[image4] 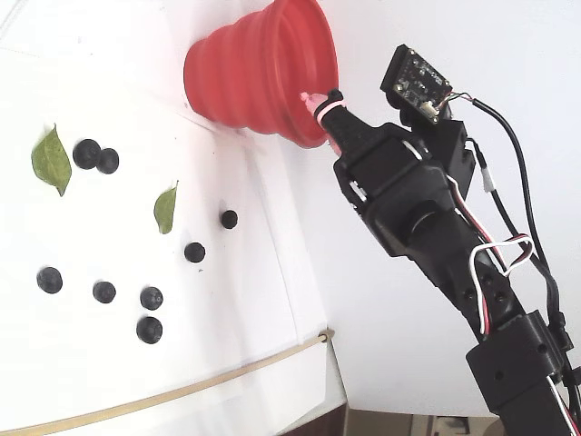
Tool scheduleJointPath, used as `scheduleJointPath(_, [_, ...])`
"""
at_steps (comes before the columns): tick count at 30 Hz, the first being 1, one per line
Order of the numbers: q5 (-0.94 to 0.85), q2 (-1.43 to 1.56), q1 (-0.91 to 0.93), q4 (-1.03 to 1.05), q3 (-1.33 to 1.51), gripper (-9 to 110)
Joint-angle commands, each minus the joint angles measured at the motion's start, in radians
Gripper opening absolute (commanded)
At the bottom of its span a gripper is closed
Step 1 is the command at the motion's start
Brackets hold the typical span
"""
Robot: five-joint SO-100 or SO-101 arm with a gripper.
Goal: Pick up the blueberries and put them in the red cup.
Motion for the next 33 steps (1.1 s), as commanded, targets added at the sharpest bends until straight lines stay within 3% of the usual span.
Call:
scheduleJointPath(1, [0.0, 0.183, -0.003, -0.051, -0.008, 19])
scheduleJointPath(33, [0.094, 0.348, -0.124, -0.052, 0.264, 19])
